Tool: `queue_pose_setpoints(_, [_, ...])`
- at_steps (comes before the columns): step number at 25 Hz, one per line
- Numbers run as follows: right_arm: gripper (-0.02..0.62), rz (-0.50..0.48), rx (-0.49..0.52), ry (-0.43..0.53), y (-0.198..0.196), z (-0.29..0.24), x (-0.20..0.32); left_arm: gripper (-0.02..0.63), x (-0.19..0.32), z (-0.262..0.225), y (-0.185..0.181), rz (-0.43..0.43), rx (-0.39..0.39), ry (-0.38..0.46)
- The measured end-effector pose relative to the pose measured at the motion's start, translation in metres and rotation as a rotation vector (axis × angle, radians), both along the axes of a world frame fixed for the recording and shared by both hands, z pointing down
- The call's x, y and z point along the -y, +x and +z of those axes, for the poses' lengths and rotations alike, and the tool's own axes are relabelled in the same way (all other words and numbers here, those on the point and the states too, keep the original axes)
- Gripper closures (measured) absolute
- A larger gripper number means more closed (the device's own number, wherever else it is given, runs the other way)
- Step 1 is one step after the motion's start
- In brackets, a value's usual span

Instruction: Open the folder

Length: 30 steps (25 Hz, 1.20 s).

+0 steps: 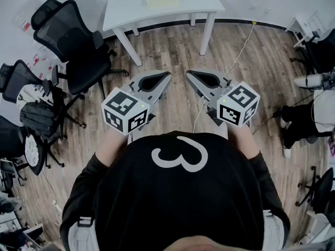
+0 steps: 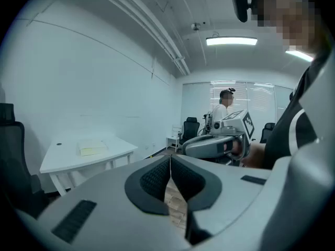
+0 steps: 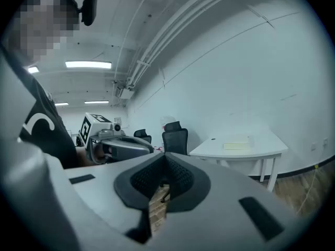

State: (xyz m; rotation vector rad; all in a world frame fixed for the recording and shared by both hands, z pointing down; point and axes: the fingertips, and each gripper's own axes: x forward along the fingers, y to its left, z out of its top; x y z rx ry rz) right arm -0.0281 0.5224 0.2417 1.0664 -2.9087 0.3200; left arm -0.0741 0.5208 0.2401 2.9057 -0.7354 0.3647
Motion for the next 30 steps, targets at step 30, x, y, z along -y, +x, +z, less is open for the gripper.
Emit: queue_pose_setpoints(30, [0.571,0.070,-0.007,-0.069,0.001,0.031,0.197,0.586,0.204,0.027,-0.011,0.048,0.009,-0.001])
